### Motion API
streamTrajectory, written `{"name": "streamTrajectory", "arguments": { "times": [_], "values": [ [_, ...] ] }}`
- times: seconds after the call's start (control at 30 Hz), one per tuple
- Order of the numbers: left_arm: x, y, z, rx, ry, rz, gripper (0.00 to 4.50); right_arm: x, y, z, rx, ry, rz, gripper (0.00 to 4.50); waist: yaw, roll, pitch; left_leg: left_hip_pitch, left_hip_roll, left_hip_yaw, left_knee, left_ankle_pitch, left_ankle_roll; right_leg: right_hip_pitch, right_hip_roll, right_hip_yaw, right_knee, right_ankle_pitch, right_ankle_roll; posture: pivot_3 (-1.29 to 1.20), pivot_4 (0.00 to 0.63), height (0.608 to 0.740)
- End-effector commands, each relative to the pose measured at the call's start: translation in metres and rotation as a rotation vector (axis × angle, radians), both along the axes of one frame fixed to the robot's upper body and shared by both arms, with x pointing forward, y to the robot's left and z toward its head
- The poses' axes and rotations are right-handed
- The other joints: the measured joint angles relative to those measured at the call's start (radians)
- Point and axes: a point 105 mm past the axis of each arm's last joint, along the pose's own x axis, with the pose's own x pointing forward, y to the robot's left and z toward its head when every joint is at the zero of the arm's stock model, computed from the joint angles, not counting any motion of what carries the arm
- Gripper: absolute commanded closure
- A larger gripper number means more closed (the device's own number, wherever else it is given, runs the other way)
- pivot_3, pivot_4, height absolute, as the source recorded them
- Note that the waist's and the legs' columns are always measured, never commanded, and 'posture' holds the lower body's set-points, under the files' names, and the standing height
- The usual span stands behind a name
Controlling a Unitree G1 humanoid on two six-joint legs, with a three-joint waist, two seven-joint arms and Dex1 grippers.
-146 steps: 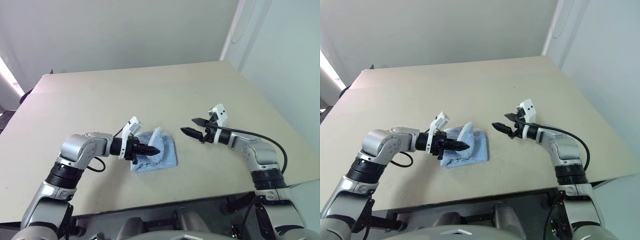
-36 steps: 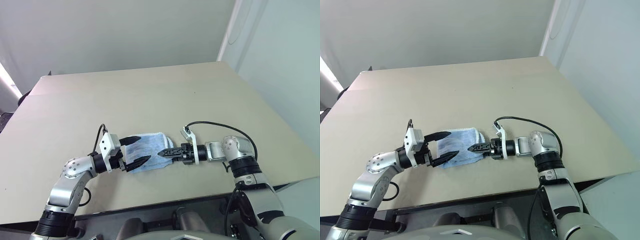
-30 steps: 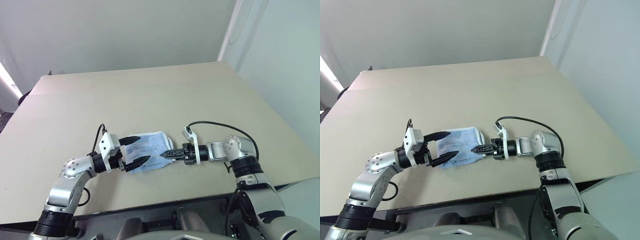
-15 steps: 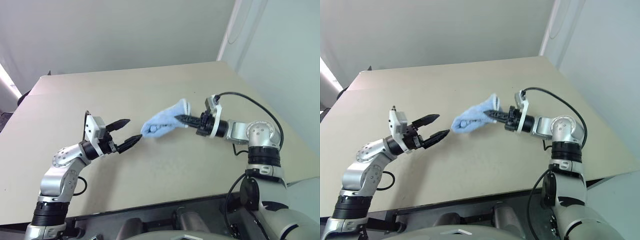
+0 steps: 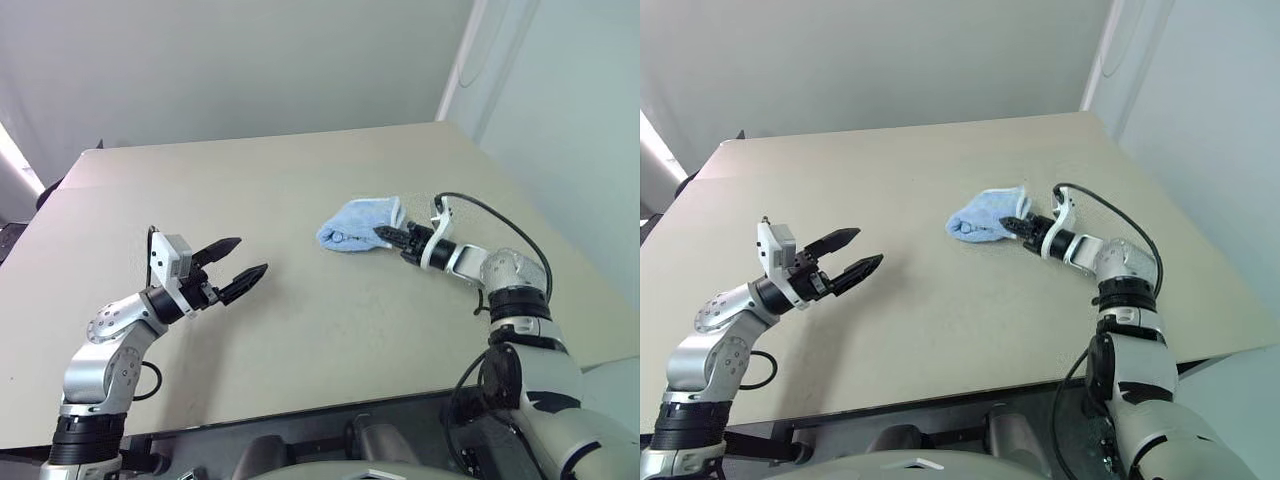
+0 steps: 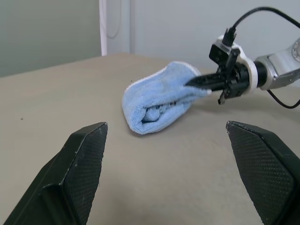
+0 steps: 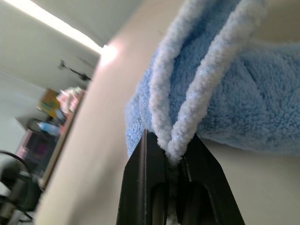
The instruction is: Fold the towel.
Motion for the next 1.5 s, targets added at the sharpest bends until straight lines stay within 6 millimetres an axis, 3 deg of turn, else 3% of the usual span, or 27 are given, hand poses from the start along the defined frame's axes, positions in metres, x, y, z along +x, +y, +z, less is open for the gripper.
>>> {"name": "streamTrajectory", "arguments": {
  "times": [0.03, 0.2, 0.33, 0.63, 0.77, 0.9, 1.0, 1.13, 1.23, 1.33, 1.4, 1.5],
  "values": [
    [-0.001, 0.002, 0.016, 0.011, -0.065, 0.004, 0.2, 0.002, -0.005, 0.016, -0.042, -0.079, 0.001, 4.49, 0.0, 0.0, 0.0, 0.0, 0.0, 0.0, 0.0, 0.0, 0.0, 0.0, 0.0, 0.0, 0.0, 0.0, 0.0, 0.0, 0.0, 0.74],
    [-0.002, 0.005, 0.017, -0.007, -0.061, 0.019, 0.2, -0.01, -0.016, 0.003, -0.102, -0.071, -0.016, 4.49, 0.002, 0.0, 0.0, 0.001, 0.0, 0.0, 0.0, 0.0, 0.0, 0.0, 0.0, 0.0, 0.001, 0.0, 0.0, 0.0, 0.0, 0.74],
    [-0.002, 0.005, 0.015, 0.0, -0.053, 0.015, 0.2, -0.013, -0.018, 0.0, -0.094, -0.068, -0.014, 3.26, 0.0, 0.0, 0.0, 0.001, 0.0, 0.0, 0.0, 0.0, 0.0, 0.0, 0.0, 0.0, 0.0, 0.0, 0.0, 0.0, 0.0, 0.74],
    [-0.001, 0.004, 0.01, 0.026, -0.016, -0.013, 0.2, -0.013, -0.02, 0.001, -0.07, -0.023, -0.004, 0.07, 0.0, 0.0, 0.0, 0.001, 0.0, 0.002, 0.0, 0.0, 0.0, 0.0, 0.001, 0.001, 0.001, 0.0, 0.0, 0.0, 0.0, 0.74],
    [-0.001, 0.006, 0.01, 0.026, -0.02, -0.01, 0.2, -0.016, -0.037, 0.009, -0.042, -0.003, -0.017, 0.03, 0.004, 0.0, 0.0, 0.001, 0.0, 0.002, 0.0, 0.0, 0.0, 0.0, 0.0, 0.001, 0.0, 0.0, 0.0, 0.0, 0.0, 0.74],
    [-0.002, 0.007, 0.011, 0.023, -0.017, -0.012, 0.2, -0.026, -0.056, 0.034, -0.007, -0.062, 0.027, 0.03, 0.01, 0.0, 0.0, 0.001, -0.001, 0.002, 0.0, 0.0, 0.0, 0.0, 0.0, 0.001, -0.001, 0.0, 0.0, 0.0, 0.0, 0.74],
    [-0.002, 0.008, 0.01, 0.025, -0.015, -0.013, 0.2, -0.031, -0.066, 0.047, -0.082, -0.144, 0.058, 0.03, 0.011, 0.0, 0.0, 0.001, -0.001, 0.002, 0.0, 0.0, 0.0, 0.0, 0.0, 0.001, -0.001, -0.001, 0.0, 0.0, 0.0, 0.74],
    [0.002, 0.012, 0.008, 0.045, -0.023, 0.004, 0.2, -0.045, -0.063, 0.075, -0.425, -0.482, 0.16, 0.03, 0.015, 0.0, 0.0, 0.002, 0.0, 0.002, 0.0, 0.0, 0.0, 0.0, 0.001, -0.001, 0.0, -0.001, 0.0, 0.0, 0.0, 0.74],
    [0.005, 0.01, 0.006, 0.041, -0.031, 0.014, 0.2, -0.052, -0.05, 0.107, -0.526, -0.82, 0.116, 0.03, 0.013, 0.0, 0.001, 0.002, 0.001, 0.002, -0.001, 0.0, 0.0, 0.0, 0.002, -0.001, -0.001, -0.002, -0.001, 0.0, 0.0, 0.74],
    [0.008, 0.01, 0.002, 0.062, -0.036, 0.022, 0.2, -0.072, -0.03, 0.091, -0.507, -0.827, 0.31, 0.03, 0.017, -0.001, 0.001, 0.002, 0.0, 0.002, 0.0, 0.0, 0.0, 0.001, 0.001, -0.001, -0.001, -0.002, -0.002, 0.0, 0.0, 0.74],
    [0.008, 0.01, 0.002, 0.061, -0.043, 0.026, 0.2, -0.082, -0.024, 0.071, -0.532, -0.786, 0.424, 0.03, 0.024, -0.003, 0.001, 0.003, 0.0, 0.002, 0.0, 0.0, 0.0, 0.001, 0.001, 0.0, -0.001, -0.002, -0.003, 0.0, 0.0, 0.74],
    [0.009, 0.013, 0.004, 0.075, -0.058, 0.03, 0.2, -0.092, -0.019, 0.057, -0.541, -0.763, 0.512, 0.03, 0.029, -0.003, 0.001, 0.002, 0.0, 0.002, 0.0, 0.0, 0.0, 0.001, 0.0, 0.0, -0.002, -0.003, -0.003, 0.0, 0.0, 0.74]
  ]
}}
